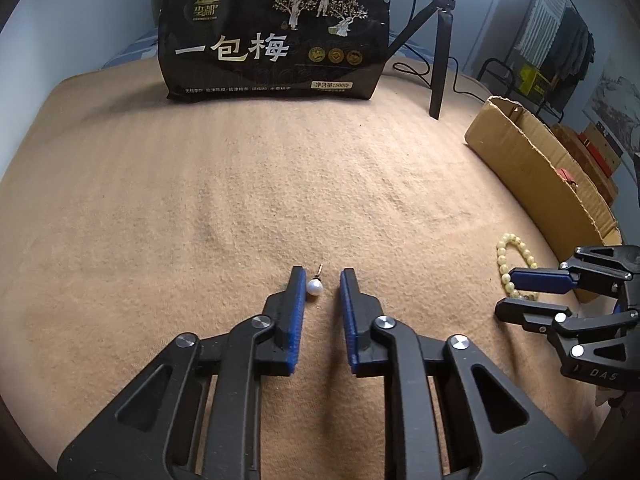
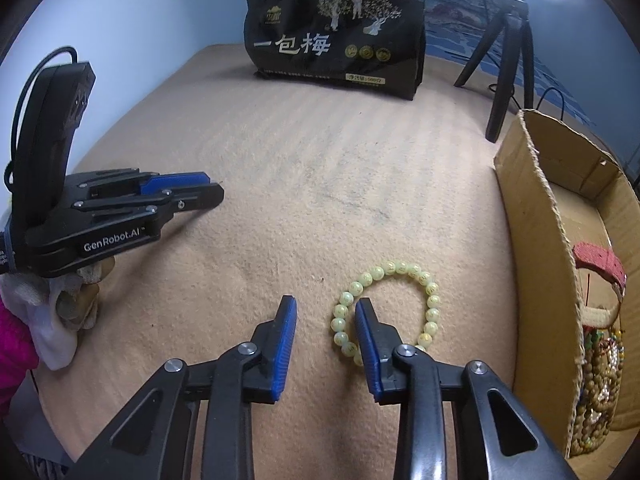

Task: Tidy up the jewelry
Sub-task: 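Close right tool on the green bead bracelet while left tool grasps the pearl earring, then carry the bracelet with right tool while left tool carries the earring to the box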

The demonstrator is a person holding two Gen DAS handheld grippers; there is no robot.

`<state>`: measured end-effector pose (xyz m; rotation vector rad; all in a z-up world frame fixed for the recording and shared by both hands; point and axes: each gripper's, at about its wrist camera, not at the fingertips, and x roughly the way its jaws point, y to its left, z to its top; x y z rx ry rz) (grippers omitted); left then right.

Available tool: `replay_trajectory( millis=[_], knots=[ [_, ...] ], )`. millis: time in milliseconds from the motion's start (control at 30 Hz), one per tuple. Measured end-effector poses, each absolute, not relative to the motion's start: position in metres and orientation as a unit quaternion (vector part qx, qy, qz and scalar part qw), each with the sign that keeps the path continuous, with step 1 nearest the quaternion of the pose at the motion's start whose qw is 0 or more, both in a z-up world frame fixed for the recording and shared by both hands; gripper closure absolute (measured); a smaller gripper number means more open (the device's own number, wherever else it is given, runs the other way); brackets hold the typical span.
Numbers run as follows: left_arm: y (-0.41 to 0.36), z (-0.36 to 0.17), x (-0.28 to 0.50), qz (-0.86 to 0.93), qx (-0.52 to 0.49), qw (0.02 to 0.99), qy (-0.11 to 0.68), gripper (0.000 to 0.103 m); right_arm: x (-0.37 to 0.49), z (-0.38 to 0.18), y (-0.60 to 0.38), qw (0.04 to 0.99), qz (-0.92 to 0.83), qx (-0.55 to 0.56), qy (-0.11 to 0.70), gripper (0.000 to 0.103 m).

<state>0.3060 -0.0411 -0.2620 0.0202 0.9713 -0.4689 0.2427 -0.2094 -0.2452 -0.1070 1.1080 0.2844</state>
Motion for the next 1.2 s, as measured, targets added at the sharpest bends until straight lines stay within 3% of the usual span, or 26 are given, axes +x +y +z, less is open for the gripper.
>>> replay_trajectory(
  millis=[100,300,1200],
  knots=[
    [-0.039,-0.263,0.308,-0.22,0.003,0.859,0.463,0.095,0.245,-0.25,-0.206,0.836,0.133,-0.06,0.529,0.077],
    [-0.039,-0.261,0.305,-0.215,0.008,0.861,0.461,0.097,0.247,-0.252,-0.202,0.835,0.13,-0.068,0.53,0.097],
    [-0.048,-0.195,0.256,-0.228,0.013,0.882,0.413,0.097,0.202,-0.188,-0.225,0.865,0.14,-0.024,0.481,0.098]
  ],
)
